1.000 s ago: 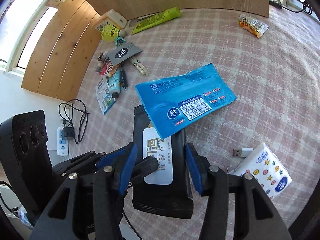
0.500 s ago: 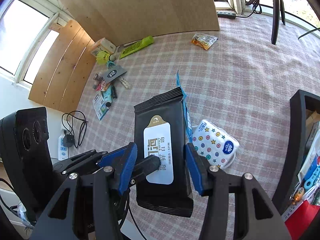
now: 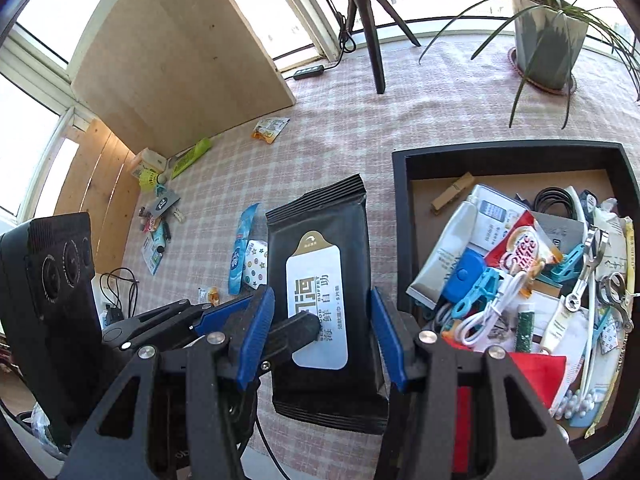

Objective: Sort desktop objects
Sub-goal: 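Carry the black wipes pouch with both tools into the black tray and release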

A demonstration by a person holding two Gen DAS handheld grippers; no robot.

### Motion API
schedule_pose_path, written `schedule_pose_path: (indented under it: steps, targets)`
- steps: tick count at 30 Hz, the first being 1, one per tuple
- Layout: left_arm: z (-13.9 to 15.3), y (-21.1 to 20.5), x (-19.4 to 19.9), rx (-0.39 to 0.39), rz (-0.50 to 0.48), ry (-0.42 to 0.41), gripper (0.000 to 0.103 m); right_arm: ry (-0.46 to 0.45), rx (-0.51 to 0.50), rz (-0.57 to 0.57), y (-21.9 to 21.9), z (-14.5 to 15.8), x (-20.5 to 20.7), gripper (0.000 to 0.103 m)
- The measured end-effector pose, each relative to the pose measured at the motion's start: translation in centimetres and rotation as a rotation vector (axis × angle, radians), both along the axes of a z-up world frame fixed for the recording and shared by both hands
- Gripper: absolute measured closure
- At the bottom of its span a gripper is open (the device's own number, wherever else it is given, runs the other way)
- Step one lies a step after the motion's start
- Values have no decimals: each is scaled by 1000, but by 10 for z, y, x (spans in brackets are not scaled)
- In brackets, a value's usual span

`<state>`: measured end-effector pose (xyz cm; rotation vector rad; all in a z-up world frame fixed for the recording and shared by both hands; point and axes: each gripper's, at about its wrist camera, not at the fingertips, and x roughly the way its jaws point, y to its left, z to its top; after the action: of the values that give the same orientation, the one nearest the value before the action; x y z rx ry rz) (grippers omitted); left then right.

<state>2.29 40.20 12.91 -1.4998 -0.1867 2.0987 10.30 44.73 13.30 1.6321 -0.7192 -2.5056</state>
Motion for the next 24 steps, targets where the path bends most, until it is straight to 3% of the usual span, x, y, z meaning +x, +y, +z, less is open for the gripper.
schedule_pose_path:
  steps: [14, 18, 24]
  targets:
    - [21, 154, 30, 8, -257, 35, 67, -13, 56, -245, 135, 13, 80, 54]
    - [26, 169, 35, 6, -280, 41, 69, -7, 67, -289, 155, 13, 94, 53]
    - [30, 155, 28, -13, -241, 57, 69, 4, 65, -290, 160, 14, 93, 54]
